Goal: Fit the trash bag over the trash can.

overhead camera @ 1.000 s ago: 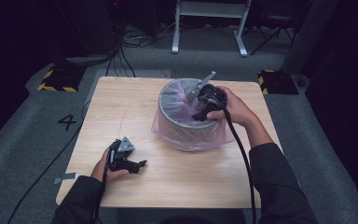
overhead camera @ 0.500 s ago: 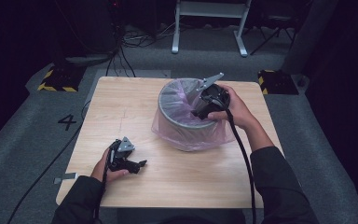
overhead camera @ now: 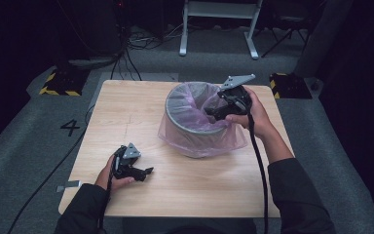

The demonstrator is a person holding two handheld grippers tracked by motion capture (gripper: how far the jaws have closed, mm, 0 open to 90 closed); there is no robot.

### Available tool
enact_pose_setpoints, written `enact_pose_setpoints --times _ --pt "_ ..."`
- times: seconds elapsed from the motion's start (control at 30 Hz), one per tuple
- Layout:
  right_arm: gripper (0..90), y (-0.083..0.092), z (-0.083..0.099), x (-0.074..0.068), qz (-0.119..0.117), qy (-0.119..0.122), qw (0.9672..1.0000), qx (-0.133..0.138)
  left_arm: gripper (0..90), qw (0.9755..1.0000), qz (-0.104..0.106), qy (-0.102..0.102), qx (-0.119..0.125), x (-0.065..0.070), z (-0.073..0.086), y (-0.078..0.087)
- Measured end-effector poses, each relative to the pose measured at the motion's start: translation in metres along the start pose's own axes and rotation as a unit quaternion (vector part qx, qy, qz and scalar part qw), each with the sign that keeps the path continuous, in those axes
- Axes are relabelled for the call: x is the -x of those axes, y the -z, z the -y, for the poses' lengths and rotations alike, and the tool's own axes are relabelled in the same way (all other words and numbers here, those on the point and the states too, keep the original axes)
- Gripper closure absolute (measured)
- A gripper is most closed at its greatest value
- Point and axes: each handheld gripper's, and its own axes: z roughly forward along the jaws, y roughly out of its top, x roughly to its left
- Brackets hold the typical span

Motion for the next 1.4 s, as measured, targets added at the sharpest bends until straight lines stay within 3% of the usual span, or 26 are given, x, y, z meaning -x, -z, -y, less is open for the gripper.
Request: enact_pose_setpoints --times 0.3,0.53,0.93,1.4 --pt "18.7 0.017 0.008 -0.008 0.005 0.012 0.9996 0.023 15.1 1.0 0.0 0.0 0.0 0.0 0.0 0.0" --pt "18.5 0.035 0.02 -0.011 0.012 0.007 0.9987 0.048 15.1 1.0 -0.001 -0.001 0.0 0.0 0.0 0.0" --pt "18.8 0.062 0.043 -0.029 0.027 0.024 0.9967 0.072 15.1 1.0 -0.001 0.0 0.0 0.0 0.0 0.0" --pt "18.5 0.065 0.068 -0.037 0.035 0.043 0.9979 0.034 15.1 1.0 0.0 0.001 0.0 0.0 0.0 0.0"
